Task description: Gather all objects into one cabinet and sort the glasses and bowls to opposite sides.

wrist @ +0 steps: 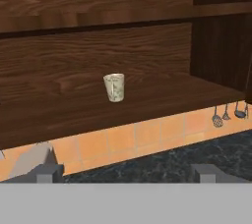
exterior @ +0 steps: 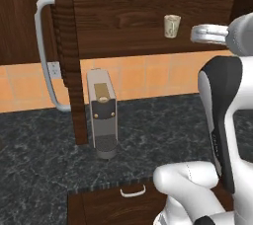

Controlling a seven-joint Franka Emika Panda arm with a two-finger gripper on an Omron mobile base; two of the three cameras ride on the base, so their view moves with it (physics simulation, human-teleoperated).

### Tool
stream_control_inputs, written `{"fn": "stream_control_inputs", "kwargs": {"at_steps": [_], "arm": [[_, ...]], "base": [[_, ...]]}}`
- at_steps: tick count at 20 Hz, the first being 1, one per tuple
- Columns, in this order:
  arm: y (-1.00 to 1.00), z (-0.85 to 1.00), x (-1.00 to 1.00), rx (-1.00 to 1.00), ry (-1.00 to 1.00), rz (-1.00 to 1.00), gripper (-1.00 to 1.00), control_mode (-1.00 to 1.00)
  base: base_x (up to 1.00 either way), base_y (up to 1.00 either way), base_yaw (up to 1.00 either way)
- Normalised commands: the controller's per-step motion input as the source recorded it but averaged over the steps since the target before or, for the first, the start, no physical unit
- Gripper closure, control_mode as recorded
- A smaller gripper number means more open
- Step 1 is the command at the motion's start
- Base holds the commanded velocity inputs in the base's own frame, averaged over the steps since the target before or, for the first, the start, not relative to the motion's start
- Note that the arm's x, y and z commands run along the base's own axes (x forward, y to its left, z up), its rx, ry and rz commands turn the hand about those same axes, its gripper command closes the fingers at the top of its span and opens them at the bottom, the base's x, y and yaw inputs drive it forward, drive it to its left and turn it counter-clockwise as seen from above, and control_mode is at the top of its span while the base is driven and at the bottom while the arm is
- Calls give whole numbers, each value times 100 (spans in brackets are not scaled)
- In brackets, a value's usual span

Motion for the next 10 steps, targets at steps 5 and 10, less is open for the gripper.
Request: {"fn": "stream_control_inputs", "kwargs": {"at_steps": [5, 10], "arm": [[0, -28, 67, -6, -4, 2, -100, -100], [0, -39, 53, -2, -2, 3, -100, -100]], "base": [[0, 0, 0], [0, 0, 0]]}}
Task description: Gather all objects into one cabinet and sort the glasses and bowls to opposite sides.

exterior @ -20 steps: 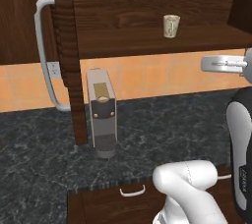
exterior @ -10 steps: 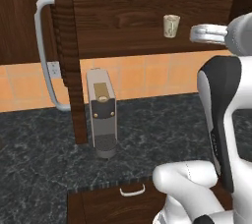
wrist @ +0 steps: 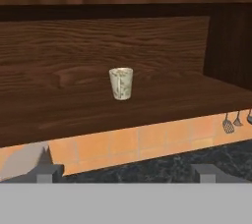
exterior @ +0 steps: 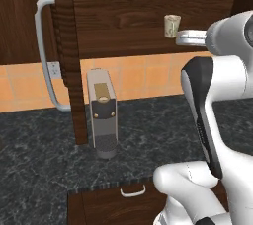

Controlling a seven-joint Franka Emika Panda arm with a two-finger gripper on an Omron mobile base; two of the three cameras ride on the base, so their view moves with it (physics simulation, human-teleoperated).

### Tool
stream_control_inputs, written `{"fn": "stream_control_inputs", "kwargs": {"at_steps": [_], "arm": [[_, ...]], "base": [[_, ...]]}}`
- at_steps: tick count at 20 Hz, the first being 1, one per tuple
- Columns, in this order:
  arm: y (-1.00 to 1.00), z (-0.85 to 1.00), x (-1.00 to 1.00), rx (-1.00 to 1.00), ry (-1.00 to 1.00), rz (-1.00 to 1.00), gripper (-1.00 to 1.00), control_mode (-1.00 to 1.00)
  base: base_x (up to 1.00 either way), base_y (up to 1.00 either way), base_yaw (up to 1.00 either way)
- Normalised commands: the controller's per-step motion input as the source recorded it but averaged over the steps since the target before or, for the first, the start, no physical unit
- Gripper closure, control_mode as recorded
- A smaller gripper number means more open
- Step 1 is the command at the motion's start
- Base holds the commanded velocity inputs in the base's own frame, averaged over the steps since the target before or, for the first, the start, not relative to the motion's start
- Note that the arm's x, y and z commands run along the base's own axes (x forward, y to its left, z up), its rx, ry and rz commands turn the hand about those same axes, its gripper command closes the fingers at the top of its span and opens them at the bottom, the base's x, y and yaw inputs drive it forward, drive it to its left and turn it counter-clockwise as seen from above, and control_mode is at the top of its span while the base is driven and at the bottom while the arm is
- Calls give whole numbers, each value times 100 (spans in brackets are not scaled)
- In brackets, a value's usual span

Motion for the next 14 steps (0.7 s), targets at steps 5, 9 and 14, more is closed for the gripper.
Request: {"fn": "stream_control_inputs", "kwargs": {"at_steps": [5, 9, 14], "arm": [[-22, -1, 59, 0, -1, 2, -100, -100], [-18, -2, 35, 0, -1, 3, -100, -100], [0, -11, 30, 0, 1, 0, -100, -100]], "base": [[0, 0, 0], [0, 0, 0], [0, 0, 0]]}}
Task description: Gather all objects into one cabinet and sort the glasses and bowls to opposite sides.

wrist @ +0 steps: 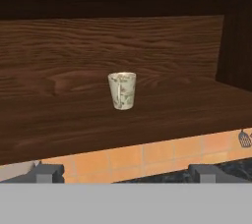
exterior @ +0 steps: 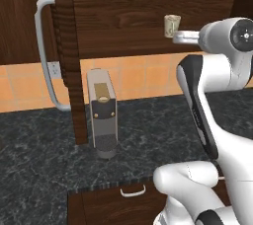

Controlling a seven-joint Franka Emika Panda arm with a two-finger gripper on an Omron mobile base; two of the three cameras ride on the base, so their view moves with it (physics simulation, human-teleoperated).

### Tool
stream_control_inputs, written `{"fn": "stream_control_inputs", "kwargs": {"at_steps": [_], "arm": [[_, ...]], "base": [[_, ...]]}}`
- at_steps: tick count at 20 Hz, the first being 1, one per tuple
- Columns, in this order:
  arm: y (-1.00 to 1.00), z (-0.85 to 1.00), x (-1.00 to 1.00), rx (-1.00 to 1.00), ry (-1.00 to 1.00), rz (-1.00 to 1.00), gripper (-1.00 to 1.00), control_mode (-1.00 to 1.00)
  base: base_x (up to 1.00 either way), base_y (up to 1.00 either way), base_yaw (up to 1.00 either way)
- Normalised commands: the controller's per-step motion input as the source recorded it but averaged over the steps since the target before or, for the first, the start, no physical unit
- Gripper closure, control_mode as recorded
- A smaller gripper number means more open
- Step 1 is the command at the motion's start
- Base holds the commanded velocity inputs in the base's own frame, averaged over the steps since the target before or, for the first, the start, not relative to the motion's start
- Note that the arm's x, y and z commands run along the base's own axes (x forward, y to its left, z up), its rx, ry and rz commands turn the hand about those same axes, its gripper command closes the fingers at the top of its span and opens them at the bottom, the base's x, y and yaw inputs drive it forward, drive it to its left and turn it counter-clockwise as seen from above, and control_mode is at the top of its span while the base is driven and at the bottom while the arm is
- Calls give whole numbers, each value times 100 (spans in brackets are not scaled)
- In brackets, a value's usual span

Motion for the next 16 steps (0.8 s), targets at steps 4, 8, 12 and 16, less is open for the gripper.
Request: {"fn": "stream_control_inputs", "kwargs": {"at_steps": [4, 8, 12, 16], "arm": [[0, -10, 34, 0, 0, 0, -100, -100], [-1, -2, 34, 0, 0, 0, -100, -100], [-17, 0, 42, 0, 0, 1, -100, -100], [-8, -3, 52, 0, 0, 0, -100, -100]], "base": [[0, 0, 0], [0, 0, 0], [0, 0, 0], [0, 0, 0]]}}
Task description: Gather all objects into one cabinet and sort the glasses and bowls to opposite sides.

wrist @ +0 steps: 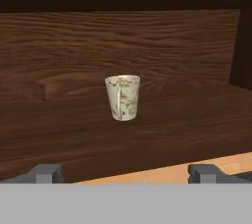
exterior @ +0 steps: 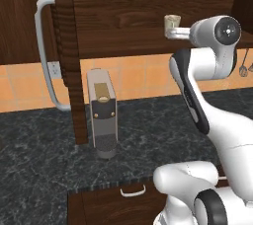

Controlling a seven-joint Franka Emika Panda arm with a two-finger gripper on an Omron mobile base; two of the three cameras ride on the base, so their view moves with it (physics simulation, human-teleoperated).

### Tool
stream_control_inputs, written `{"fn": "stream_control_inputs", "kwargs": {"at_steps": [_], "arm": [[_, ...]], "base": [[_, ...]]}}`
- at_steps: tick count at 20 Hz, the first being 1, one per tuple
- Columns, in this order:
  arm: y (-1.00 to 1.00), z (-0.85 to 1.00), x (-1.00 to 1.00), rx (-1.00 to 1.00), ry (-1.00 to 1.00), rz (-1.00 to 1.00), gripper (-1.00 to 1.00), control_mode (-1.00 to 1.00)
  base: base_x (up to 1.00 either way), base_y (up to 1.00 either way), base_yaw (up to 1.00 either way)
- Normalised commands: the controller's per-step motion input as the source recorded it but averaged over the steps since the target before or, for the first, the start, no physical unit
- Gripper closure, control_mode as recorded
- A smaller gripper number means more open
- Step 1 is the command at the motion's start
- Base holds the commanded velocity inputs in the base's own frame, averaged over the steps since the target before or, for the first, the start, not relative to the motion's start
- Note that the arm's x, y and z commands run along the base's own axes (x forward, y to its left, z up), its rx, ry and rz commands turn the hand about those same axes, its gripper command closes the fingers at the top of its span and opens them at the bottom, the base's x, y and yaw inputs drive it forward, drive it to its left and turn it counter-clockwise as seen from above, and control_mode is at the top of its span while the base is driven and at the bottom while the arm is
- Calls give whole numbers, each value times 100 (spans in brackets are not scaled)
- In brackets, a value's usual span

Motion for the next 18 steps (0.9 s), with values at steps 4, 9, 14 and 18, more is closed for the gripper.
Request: {"fn": "stream_control_inputs", "kwargs": {"at_steps": [4, 9, 14, 18], "arm": [[0, -1, 58, 0, 0, 0, -100, -100], [0, 0, 78, 0, 2, 0, -100, -100], [-1, 0, 55, 0, 1, 0, -100, -100], [-6, -2, 36, 0, 1, 0, -100, -100]], "base": [[0, 0, 0], [0, 0, 0], [0, 0, 0], [0, 0, 0]]}}
